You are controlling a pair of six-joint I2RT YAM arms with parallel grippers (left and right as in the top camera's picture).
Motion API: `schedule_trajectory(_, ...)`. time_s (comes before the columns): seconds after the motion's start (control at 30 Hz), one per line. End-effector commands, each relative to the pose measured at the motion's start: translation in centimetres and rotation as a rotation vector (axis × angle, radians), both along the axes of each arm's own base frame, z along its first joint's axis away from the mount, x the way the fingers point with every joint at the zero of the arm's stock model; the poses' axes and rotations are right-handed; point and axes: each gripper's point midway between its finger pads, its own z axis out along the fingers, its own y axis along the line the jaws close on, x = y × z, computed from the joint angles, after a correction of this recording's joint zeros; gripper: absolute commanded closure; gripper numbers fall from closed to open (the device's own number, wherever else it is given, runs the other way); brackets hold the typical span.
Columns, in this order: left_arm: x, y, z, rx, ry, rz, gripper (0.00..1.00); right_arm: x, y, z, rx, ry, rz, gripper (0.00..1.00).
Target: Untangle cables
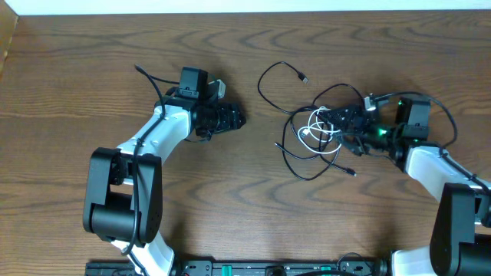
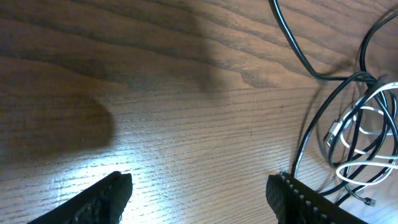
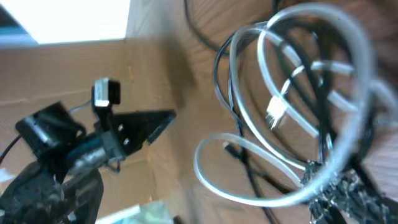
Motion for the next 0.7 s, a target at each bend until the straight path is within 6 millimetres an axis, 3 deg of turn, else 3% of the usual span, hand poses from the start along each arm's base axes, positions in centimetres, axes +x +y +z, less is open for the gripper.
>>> schedule_trajectory(0.0, 0.1, 0.1, -0.3, -0.002, 0.004, -0.005, 0.25, -0.9, 1.4, 0.5, 0.069, 0.040, 0.033, 0.01)
schedule_trajectory(0.17, 0.1, 0.1, -0.3, -0.002, 0.004, -0.005, 0.25, 1.1, 0.8, 1.4, 0.028, -0.088, 0.003, 0.01)
schedule_trajectory(0.37, 0.1, 0.1, -0.3, -0.002, 0.004, -0.005, 0.25, 2.8, -0.7, 0.1, -0.095, -0.141, -0.076, 0.01)
schedule_trajectory(0.57, 0.1, 0.1, -0.3, -0.002, 0.004, -0.005, 0.25, 3.5, 0.4, -0.6, -0.072, -0.199, -0.031, 0.01)
schedule_trajectory(0.67, 0.1, 0.1, -0.3, -0.002, 0.004, -0.005, 0.25, 3.9, 1.9, 1.9, 0.010, -0.408, 0.088, 0.01)
